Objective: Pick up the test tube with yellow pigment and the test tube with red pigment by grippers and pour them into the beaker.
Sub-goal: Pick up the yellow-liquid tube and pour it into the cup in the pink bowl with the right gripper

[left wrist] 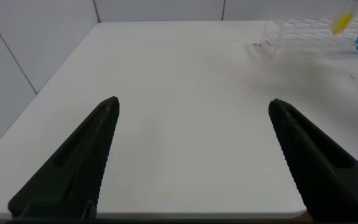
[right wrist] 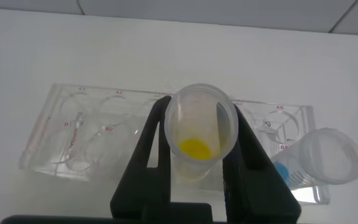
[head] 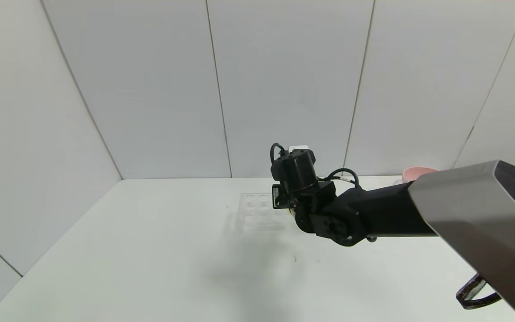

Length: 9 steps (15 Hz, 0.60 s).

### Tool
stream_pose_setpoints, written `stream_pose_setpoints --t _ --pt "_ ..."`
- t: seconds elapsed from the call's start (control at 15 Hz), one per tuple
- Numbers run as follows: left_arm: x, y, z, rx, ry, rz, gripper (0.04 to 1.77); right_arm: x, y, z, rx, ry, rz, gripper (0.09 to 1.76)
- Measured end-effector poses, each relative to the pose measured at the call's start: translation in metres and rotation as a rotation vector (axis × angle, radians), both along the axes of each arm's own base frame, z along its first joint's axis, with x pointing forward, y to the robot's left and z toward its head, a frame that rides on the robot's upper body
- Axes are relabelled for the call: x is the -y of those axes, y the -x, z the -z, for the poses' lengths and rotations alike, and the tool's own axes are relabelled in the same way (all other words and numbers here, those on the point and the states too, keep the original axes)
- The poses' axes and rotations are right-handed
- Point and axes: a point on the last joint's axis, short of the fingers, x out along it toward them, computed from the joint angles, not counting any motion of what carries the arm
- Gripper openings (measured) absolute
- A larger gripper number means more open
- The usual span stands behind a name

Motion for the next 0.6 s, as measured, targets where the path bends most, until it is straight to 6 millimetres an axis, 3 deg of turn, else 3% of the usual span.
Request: stream_pose_setpoints --t 0.33,0.6 --pt "0.0 0.0 0.0 0.0 0.0 0.0 1.72 0.004 0.012 -0.03 0.041 -0.004 -0.015 0.53" --pt "0.0 0.0 0.0 0.0 0.0 0.0 1.72 0.008 0.018 -0.04 0.053 -0.012 -0.014 0.53"
